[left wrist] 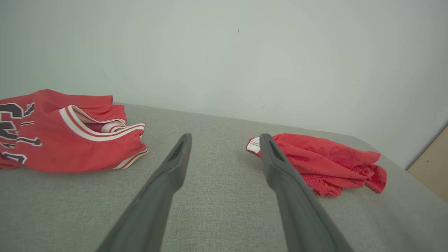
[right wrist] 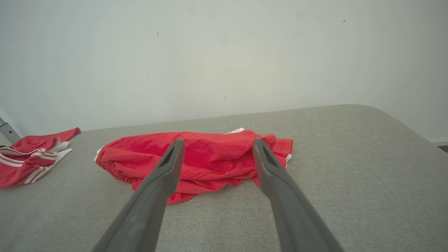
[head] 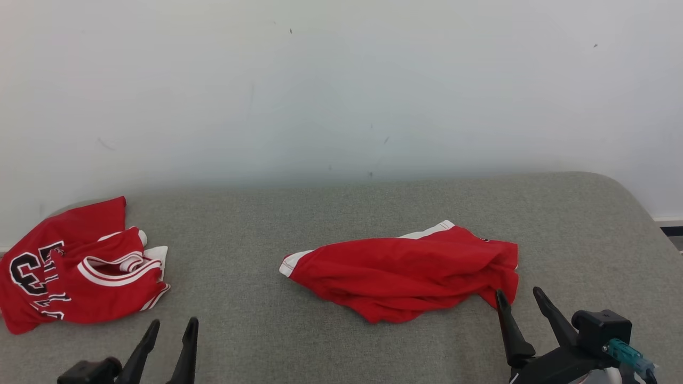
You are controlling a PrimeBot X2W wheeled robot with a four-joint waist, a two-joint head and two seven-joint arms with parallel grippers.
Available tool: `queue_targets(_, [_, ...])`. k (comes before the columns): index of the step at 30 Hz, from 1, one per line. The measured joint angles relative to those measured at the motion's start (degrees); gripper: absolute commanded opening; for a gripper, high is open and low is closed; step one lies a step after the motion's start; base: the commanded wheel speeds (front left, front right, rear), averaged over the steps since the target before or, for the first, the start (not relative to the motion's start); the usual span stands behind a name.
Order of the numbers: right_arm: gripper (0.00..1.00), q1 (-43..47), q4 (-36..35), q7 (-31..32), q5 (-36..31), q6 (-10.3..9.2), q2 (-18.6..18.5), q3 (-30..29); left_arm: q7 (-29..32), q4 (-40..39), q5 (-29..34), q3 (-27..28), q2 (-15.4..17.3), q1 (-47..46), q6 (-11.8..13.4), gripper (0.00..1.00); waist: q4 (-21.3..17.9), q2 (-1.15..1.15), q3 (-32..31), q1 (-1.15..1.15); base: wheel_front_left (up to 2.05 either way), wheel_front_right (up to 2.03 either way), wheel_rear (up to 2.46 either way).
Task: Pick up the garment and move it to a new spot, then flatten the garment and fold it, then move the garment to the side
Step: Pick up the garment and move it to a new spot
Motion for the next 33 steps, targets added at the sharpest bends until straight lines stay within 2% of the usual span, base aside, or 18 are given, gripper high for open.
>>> queue_targets(6, [1.00,-0.02,1.05,-1.12,-0.01,0.27,-0.20,0.27,0.00,0.00,4.37,-0.22,2.05,4.81,0.00,1.00,-0.42,0.00,0.55,0.01,0.00,0.00,0.00])
queue_targets(14, [1.00,-0.08,2.74,-3.07,-0.32,2.46,-1.69,1.11,0.00,0.12,5.09,0.60,2.98,6.81,0.00,1.00,-1.25,0.00,1.27,0.01,0.00,0.00,0.00])
queue_targets(18, [1.00,-0.01,3.53,-3.59,-0.52,3.93,-2.47,1.87,0.23,-0.93,5.13,1.93,3.02,7.92,0.00,1.00,-1.53,0.00,1.48,0.01,0.00,0.00,0.00])
queue_targets(24, [1.00,0.01,3.93,-3.65,-0.66,5.12,-3.01,2.68,2.35,-1.54,5.66,2.34,2.48,8.72,0.00,1.00,-1.85,0.00,1.74,0.01,0.00,0.00,0.00])
queue_targets(33, [1.00,0.00,5.30,-4.05,-0.66,5.65,-3.12,3.04,4.67,-1.37,7.22,3.45,1.56,9.96,0.00,1.00,-2.37,0.00,2.27,0.01,0.00,0.00,0.00])
